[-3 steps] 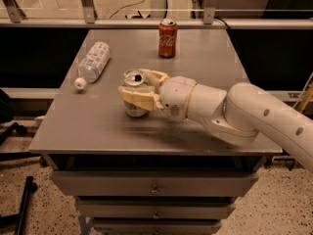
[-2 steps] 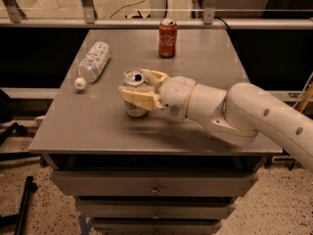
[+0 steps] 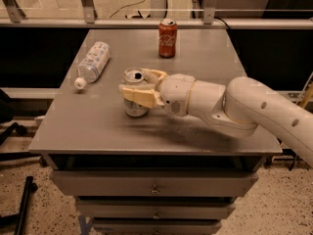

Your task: Place 7up can upright

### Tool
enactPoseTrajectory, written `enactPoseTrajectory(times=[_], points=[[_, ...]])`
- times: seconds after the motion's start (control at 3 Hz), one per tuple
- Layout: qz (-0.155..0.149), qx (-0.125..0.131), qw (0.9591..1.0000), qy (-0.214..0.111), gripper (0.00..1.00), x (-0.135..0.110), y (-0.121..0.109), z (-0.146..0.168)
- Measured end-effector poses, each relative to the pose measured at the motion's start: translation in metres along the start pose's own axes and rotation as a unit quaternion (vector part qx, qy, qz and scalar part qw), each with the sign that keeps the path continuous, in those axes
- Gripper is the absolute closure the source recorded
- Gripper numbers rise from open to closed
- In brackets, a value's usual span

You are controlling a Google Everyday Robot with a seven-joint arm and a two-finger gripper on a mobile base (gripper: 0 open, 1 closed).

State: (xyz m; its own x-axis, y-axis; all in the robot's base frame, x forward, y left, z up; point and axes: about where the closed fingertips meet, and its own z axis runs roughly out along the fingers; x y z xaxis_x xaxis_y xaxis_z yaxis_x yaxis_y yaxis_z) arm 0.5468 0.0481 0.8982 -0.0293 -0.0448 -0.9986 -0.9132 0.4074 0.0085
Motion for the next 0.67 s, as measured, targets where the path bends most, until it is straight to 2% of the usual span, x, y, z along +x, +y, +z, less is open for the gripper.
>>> enactPoseTrajectory(times=[0.33, 0.67], points=[[0.011, -0.020, 0.9997, 0.011, 0.84, 0.0035, -0.0101, 0.0008], [0.011, -0.021, 0.9997, 0.011, 0.61, 0.0006, -0.0101, 0.0007]])
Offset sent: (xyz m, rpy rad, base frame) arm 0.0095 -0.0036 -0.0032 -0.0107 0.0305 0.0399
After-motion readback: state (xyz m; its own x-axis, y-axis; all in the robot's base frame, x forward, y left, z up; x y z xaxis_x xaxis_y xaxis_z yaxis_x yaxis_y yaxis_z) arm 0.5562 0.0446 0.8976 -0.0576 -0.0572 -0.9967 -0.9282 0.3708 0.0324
